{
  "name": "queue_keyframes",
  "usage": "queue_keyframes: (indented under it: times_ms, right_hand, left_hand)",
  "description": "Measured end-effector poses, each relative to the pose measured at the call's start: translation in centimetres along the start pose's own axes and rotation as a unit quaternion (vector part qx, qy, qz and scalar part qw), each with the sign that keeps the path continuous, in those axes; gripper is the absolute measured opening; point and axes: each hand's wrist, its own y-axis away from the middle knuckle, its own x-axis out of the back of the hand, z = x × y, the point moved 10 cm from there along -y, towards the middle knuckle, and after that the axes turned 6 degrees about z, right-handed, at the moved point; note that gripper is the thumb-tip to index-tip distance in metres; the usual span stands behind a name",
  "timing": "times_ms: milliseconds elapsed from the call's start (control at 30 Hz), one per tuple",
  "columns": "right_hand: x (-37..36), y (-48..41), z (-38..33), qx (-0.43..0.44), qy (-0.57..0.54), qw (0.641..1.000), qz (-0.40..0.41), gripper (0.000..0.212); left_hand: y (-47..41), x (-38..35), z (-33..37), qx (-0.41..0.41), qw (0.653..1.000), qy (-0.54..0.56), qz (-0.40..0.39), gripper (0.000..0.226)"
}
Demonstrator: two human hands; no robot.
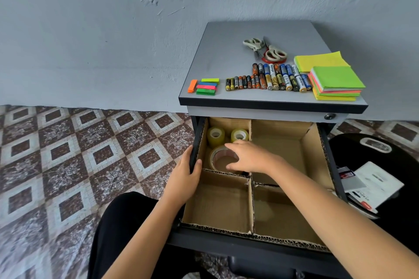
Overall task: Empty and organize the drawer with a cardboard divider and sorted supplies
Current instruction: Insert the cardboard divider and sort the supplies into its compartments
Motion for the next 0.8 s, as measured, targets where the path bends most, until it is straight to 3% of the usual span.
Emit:
queue_keyframes:
  times_ms: [200,333,433,567,800]
  right_hand:
    - [3.5,1.6,-0.1,0.007,-0.089,0.993,0.078,0.056]
    - [8.1,3.5,-0.4,0.032,-0.12,0.98,0.154,0.047]
    - [11.8,4.7,-0.4,0.044,-0.134,0.969,0.205,0.043]
    - [15.3,5.4,0.1,0.053,-0.154,0.953,0.255,0.04]
    - [16.8,4.3,1.8,0.034,-0.147,0.952,0.266,0.037]
  left_hand:
    - [-0.5,1.3,1.5,-0.024,0.998,-0.043,0.034,0.053]
    - [-2.2,5.1,7.4,-0.14,0.982,-0.068,0.109,0.043]
    - [-4.7,7.2,13.5,-0.238,0.959,-0.101,0.119,0.04]
    - [-8.6,7.1,19.8,-0.318,0.921,-0.218,0.061,0.045]
    - [-14.1,3.0,21.3,-0.308,0.861,-0.395,-0.087,0.063]
